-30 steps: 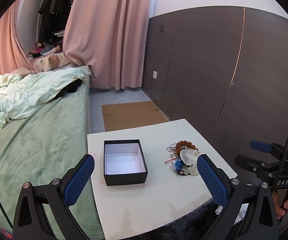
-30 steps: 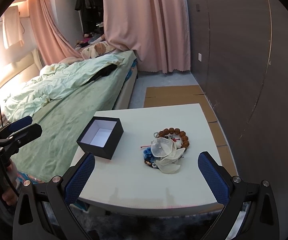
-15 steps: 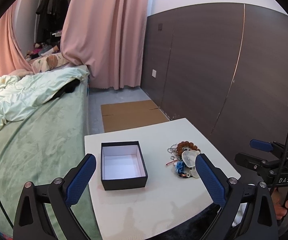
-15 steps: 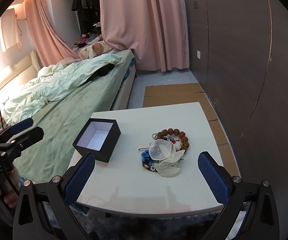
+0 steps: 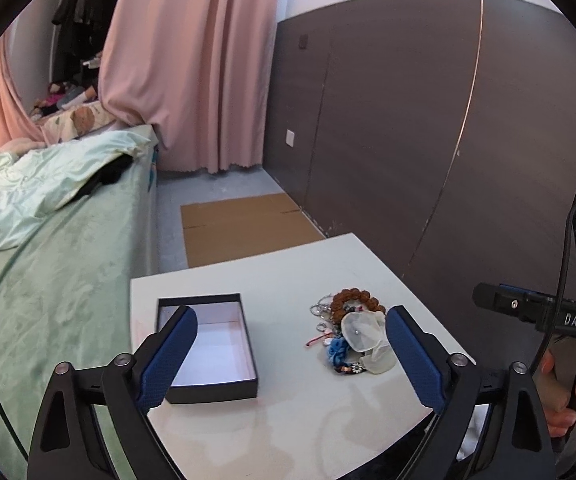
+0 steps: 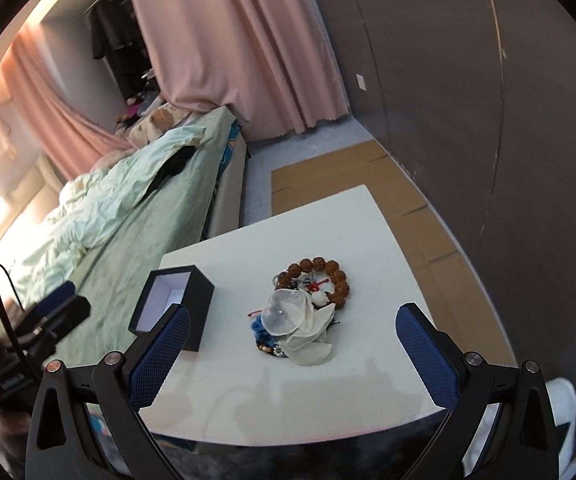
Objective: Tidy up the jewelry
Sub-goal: 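Reach into the jewelry pile and grasp the white cloth pouch with the right tool, then grasp the dark bead bracelet with the left tool while the right tool holds the pouch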
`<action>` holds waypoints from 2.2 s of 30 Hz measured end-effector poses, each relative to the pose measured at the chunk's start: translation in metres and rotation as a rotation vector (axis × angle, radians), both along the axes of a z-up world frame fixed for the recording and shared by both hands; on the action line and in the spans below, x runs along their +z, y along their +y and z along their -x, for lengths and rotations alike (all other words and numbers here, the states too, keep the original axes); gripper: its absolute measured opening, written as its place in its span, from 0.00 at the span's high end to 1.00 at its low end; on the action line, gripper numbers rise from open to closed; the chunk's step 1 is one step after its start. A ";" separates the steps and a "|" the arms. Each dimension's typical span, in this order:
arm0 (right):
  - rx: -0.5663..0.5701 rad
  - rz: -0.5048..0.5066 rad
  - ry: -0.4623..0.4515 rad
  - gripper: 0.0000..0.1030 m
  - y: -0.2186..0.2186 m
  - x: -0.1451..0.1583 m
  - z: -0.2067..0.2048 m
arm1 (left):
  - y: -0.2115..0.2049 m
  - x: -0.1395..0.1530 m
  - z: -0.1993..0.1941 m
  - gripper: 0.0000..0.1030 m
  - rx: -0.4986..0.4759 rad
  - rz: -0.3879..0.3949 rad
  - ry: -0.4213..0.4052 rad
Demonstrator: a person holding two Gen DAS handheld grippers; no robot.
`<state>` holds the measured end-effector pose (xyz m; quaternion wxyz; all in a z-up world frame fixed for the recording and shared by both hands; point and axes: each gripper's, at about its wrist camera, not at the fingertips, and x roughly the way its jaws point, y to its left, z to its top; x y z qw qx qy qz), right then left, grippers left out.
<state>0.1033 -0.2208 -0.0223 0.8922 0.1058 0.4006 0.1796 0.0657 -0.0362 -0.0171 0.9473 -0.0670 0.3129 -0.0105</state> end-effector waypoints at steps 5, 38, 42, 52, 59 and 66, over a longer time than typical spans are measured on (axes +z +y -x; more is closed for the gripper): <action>-0.043 -0.059 0.096 0.00 -0.014 -0.019 -0.019 | -0.012 -0.011 -0.018 0.11 -0.043 0.014 0.039; 0.116 -0.293 0.155 0.96 0.005 -0.058 -0.080 | -0.017 -0.064 -0.100 0.11 -0.106 0.052 0.176; 0.065 -0.281 0.150 0.96 -0.008 -0.060 -0.084 | -0.027 -0.068 -0.100 0.11 -0.129 0.033 0.183; -0.039 -0.272 0.140 0.96 -0.038 -0.056 -0.085 | -0.056 -0.087 -0.111 0.33 -0.178 -0.012 0.245; -0.060 -0.282 0.144 0.96 -0.046 -0.055 -0.084 | -0.068 -0.111 -0.121 0.52 -0.192 -0.044 0.314; -0.055 -0.285 0.152 0.96 -0.046 -0.056 -0.084 | -0.071 -0.119 -0.124 0.91 -0.194 -0.027 0.343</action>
